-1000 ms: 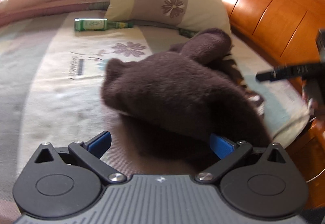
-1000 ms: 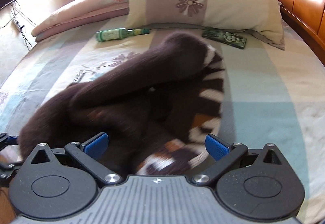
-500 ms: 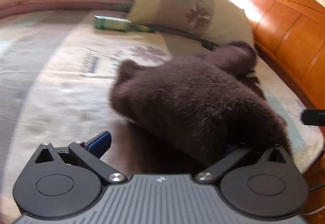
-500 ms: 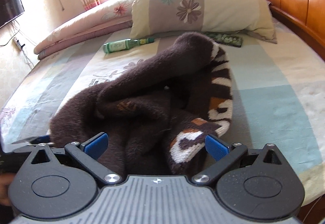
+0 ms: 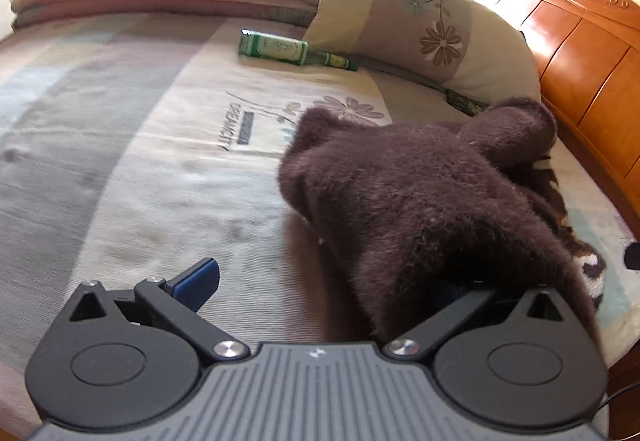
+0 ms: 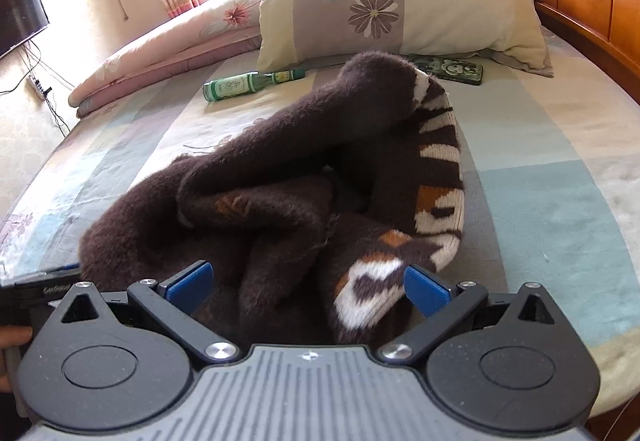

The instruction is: Fold clothes

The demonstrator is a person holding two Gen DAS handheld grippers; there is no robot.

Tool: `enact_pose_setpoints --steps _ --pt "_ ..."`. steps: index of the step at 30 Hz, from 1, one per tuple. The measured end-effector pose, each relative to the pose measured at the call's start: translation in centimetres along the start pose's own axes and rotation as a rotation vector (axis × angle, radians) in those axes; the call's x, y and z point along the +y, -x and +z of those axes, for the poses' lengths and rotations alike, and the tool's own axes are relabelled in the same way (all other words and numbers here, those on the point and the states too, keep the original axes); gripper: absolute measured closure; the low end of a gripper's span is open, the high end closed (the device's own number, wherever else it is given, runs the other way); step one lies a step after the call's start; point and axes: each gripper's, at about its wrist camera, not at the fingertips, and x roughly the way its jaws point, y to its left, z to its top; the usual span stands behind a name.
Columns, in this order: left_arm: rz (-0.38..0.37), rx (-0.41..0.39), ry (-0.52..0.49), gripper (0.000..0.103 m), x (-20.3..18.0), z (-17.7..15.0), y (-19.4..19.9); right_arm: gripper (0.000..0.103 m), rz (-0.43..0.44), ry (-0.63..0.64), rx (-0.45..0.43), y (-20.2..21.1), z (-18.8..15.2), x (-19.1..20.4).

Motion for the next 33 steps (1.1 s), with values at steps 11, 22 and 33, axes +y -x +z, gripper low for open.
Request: enact_pose_setpoints --steps 11,22,33 --pt "0.013 0.029 0.01 0.001 0.2 0.5 -0.7 0.0 -0.241 0.106 0.136 -12.1 10.2 -7.9" --pt "0.2 -0.004 -0.061 0.0 -0.2 3.4 -1.9 0.0 -0.288 -0.038 0.083 -17.6 15.4 -13.4" --pt "0.163 -0.008 -0.086 0.001 -0.2 4.1 -2.7 0.0 -0.309 -0.115 0.071 -19.3 17.2 -16.1"
